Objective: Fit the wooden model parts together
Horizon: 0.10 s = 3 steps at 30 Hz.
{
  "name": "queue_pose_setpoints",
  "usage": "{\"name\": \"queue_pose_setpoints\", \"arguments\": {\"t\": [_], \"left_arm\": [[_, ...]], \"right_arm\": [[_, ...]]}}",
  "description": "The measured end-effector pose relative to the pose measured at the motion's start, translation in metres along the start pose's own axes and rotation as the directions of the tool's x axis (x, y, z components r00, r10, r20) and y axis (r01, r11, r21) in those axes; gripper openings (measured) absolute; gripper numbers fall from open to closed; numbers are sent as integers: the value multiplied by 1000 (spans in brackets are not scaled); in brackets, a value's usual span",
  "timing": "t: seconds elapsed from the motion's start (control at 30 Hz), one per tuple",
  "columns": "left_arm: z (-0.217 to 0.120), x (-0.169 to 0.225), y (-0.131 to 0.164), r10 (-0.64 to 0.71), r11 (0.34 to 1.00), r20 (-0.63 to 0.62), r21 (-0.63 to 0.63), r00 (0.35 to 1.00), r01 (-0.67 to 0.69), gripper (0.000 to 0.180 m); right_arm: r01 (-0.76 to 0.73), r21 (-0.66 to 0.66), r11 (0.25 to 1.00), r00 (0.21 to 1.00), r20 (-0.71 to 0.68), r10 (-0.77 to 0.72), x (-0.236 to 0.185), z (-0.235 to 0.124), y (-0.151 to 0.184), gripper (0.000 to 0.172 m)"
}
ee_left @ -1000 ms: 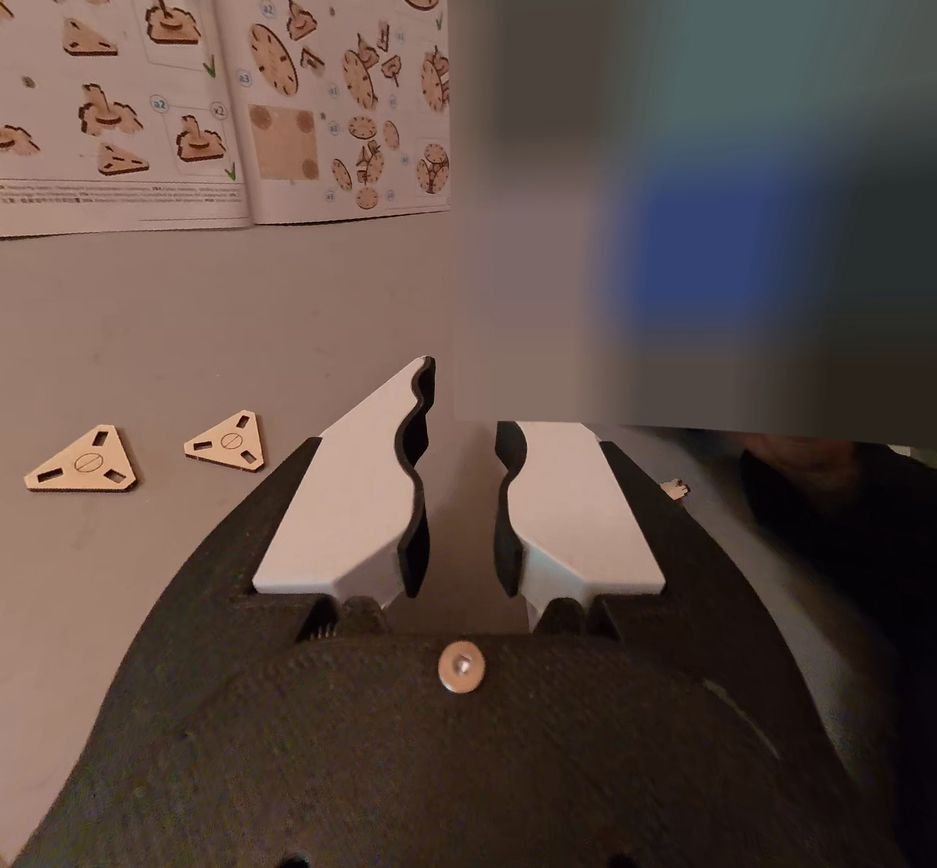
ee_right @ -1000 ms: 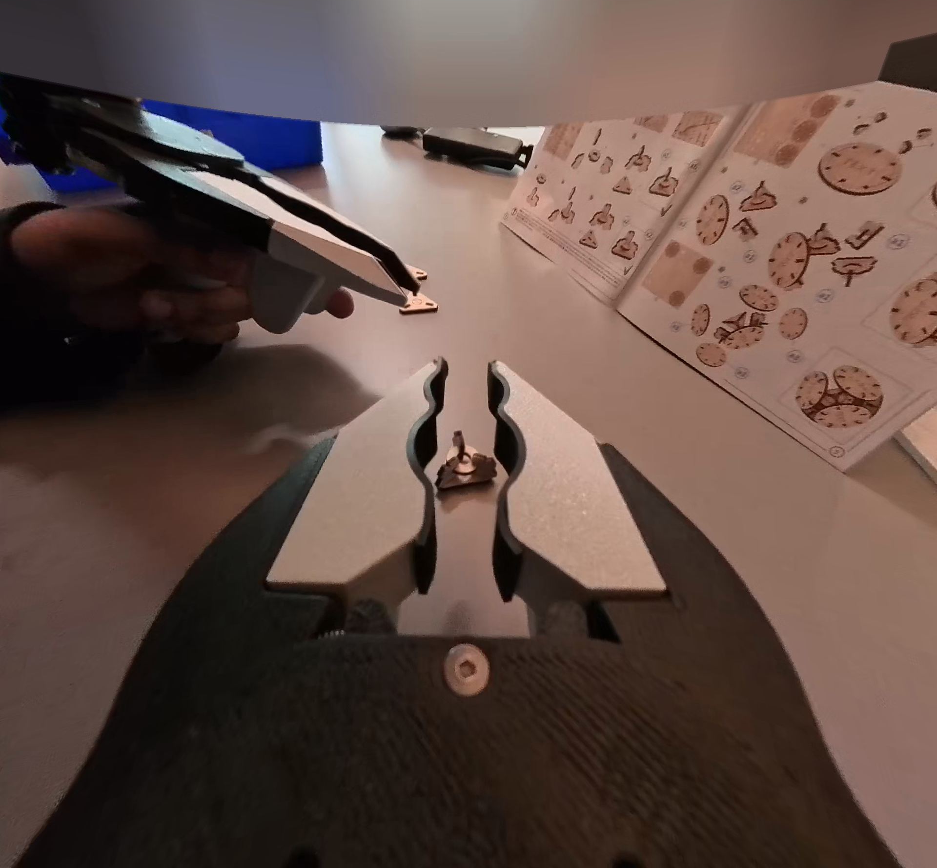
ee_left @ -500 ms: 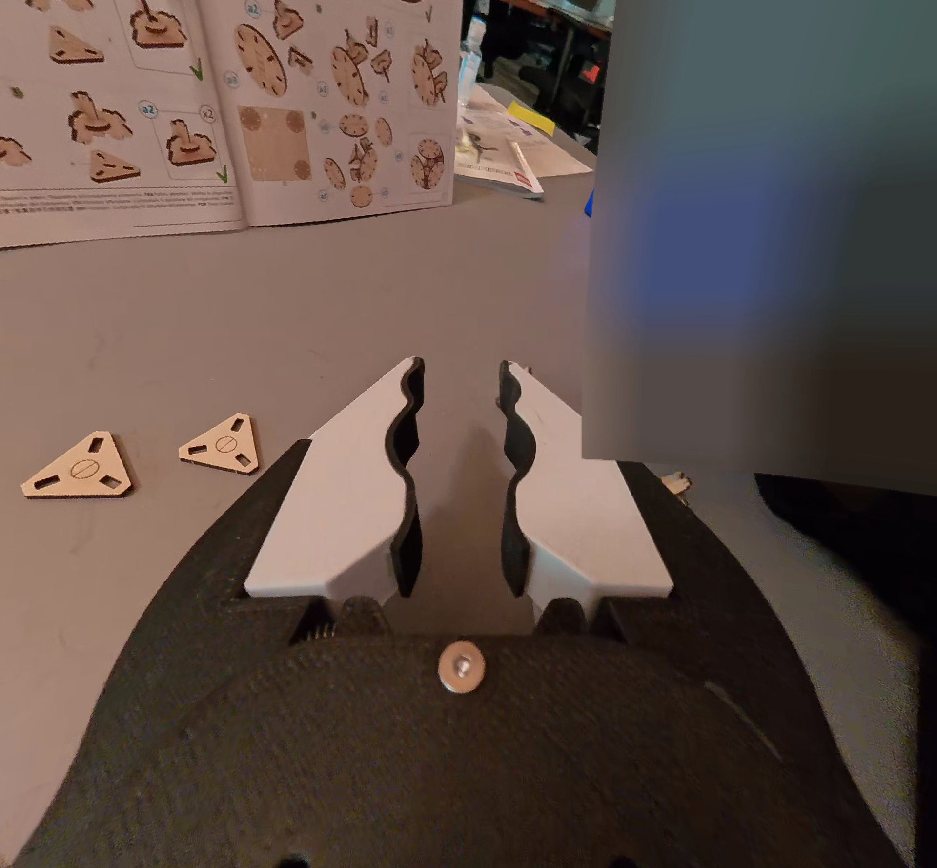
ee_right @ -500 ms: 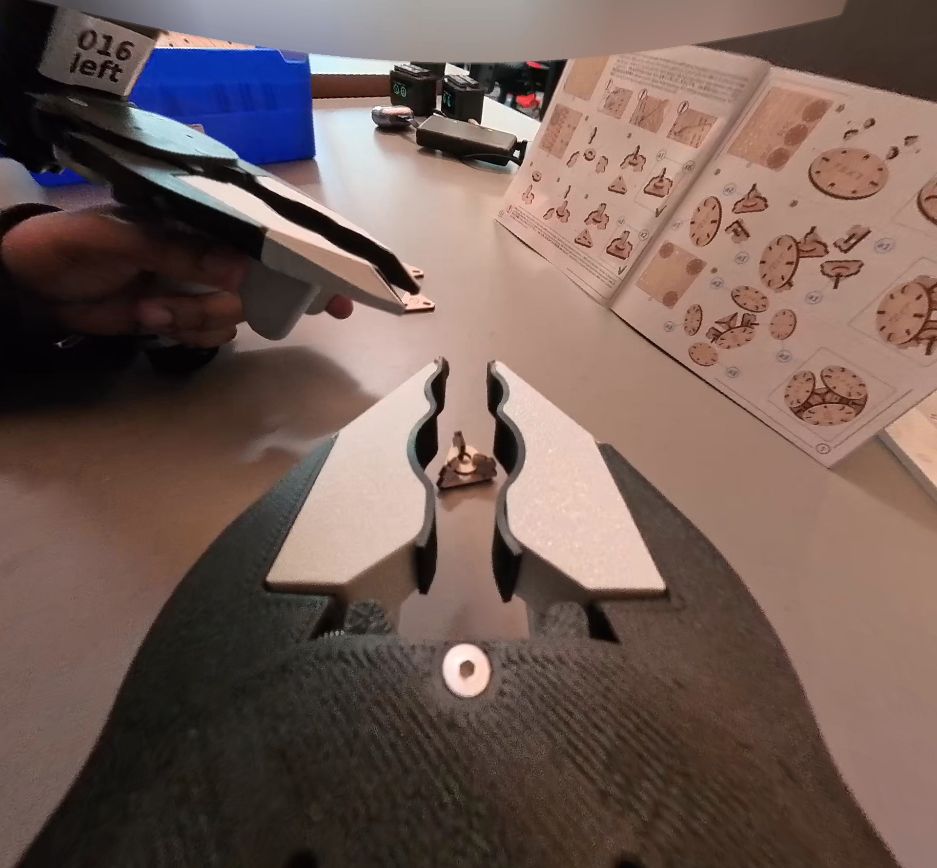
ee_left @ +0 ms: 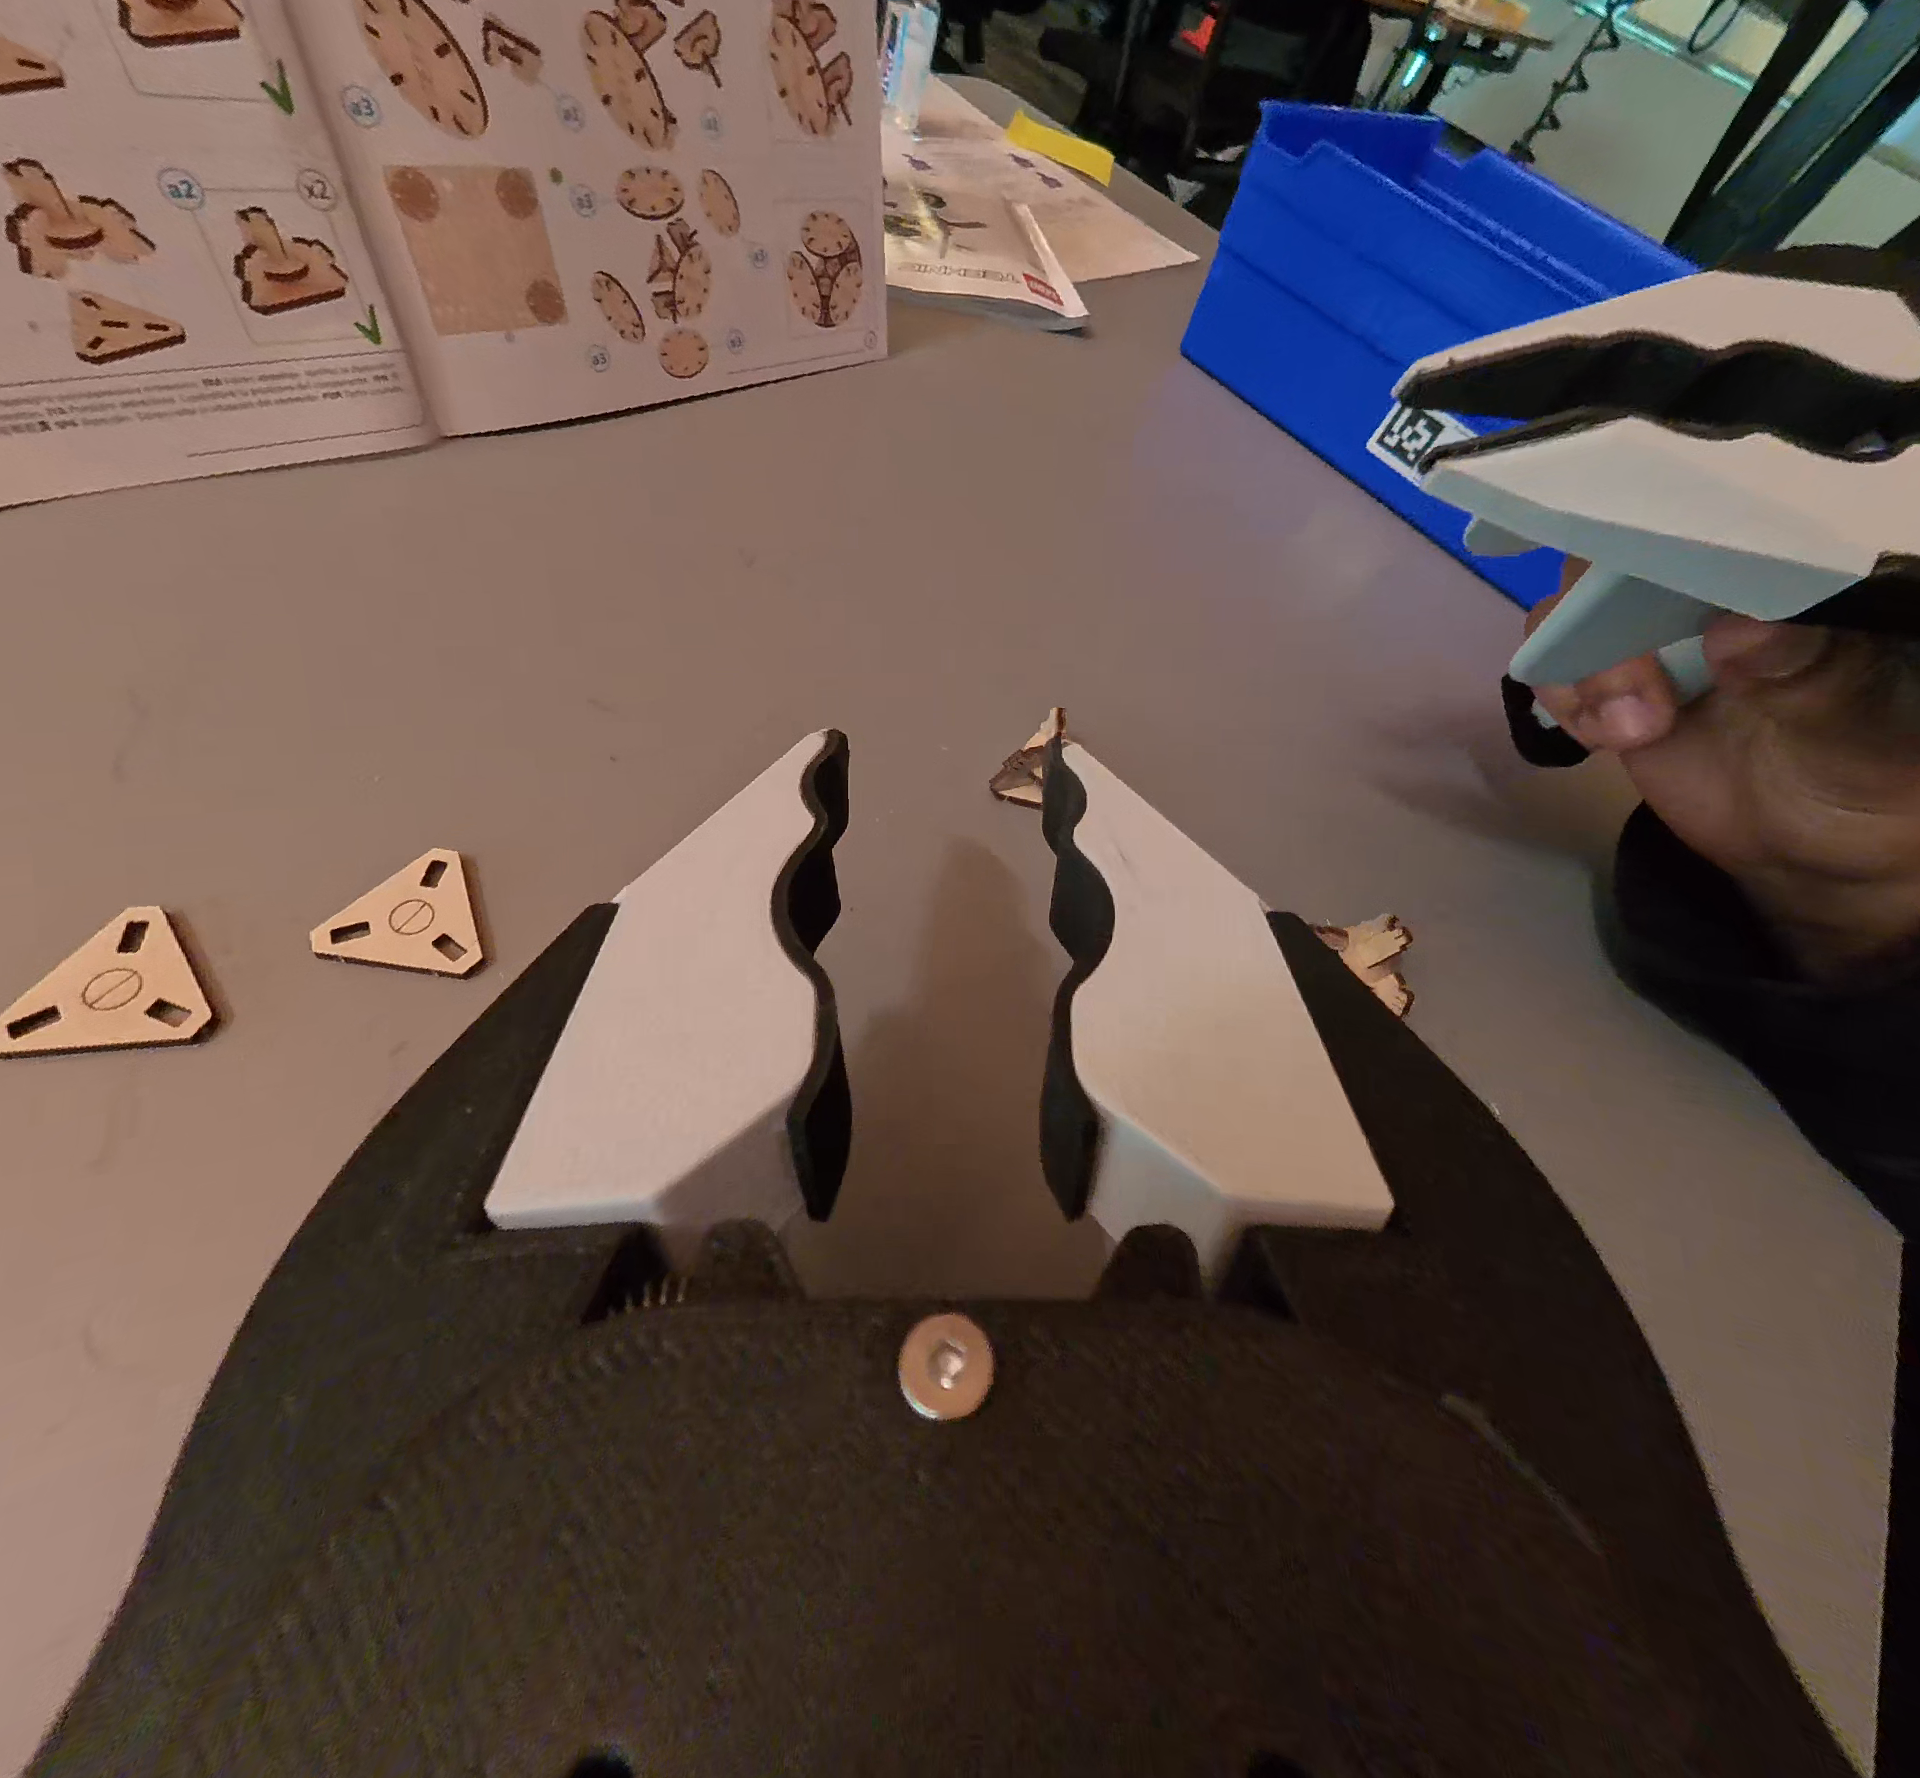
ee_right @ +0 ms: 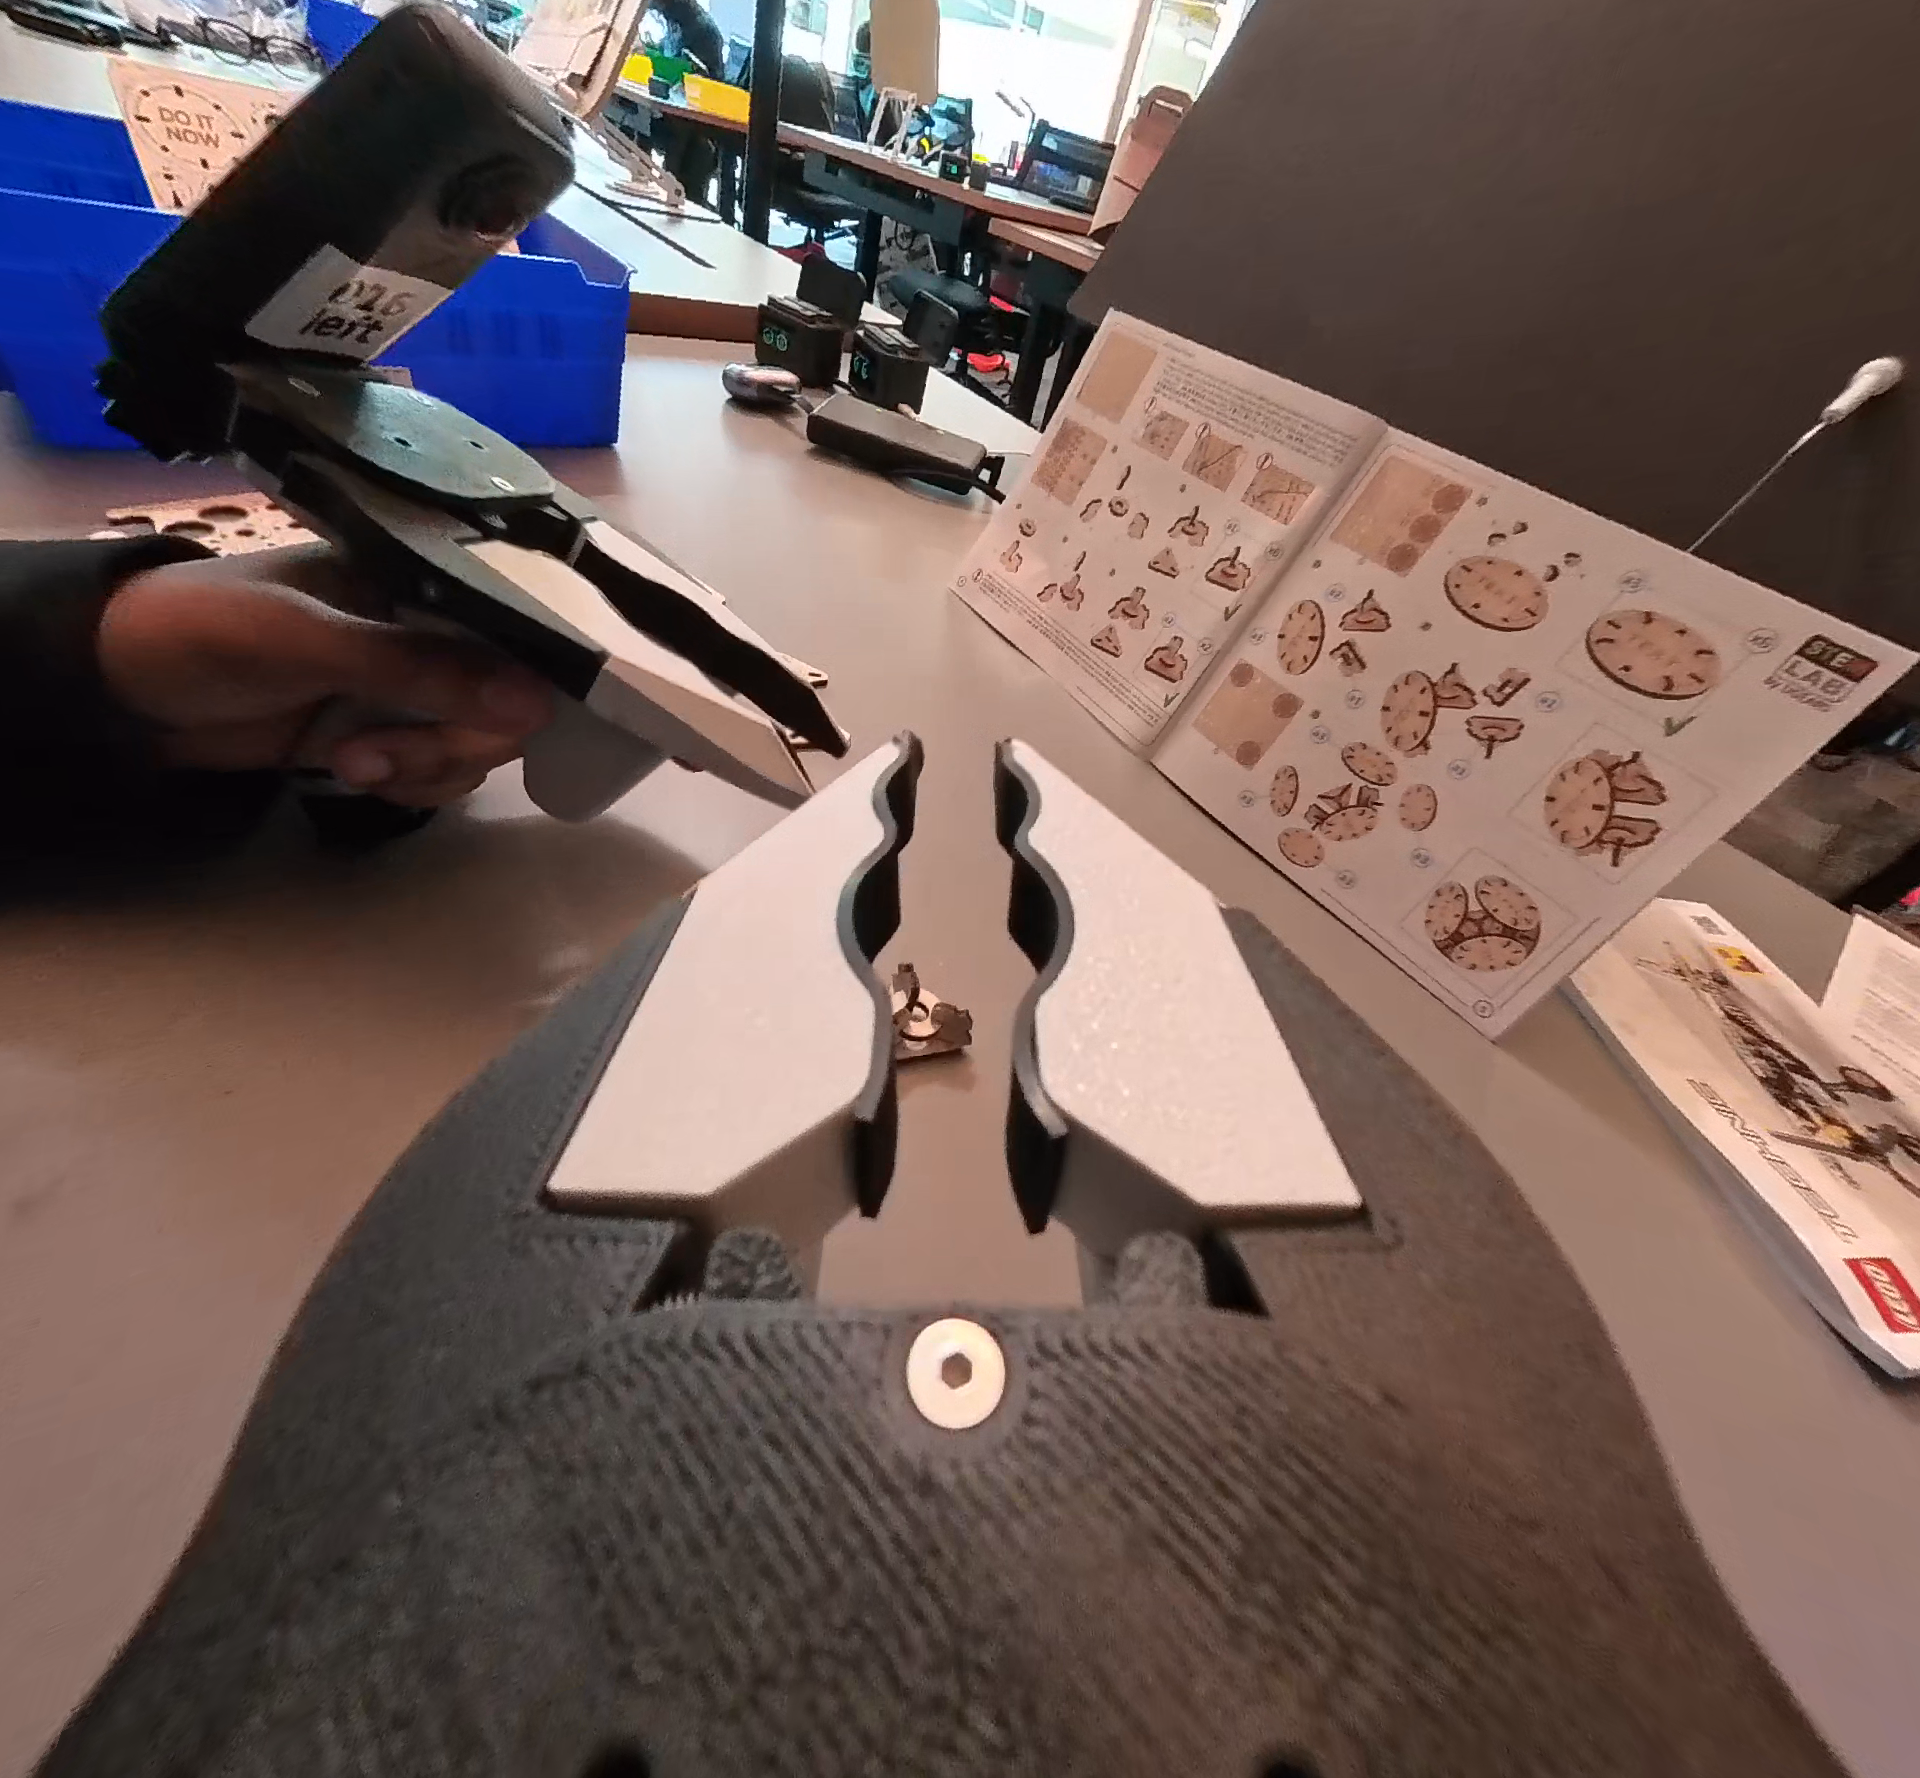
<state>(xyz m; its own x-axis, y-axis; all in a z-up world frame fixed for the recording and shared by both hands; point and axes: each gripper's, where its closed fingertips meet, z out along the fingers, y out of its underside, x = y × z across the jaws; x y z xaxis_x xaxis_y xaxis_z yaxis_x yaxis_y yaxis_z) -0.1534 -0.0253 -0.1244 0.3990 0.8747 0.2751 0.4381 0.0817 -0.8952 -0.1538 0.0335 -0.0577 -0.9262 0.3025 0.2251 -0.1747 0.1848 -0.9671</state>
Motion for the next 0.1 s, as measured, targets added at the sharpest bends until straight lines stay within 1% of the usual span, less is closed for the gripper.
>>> {"name": "queue_pose_setpoints", "arguments": {"t": [0.1], "left_arm": [[0, 0, 0, 1, 1000, 0, 3, 1000, -1, 36]], "right_arm": [[-15, 3, 1000, 1000, -6, 15, 2, -1, 2, 14]]}}
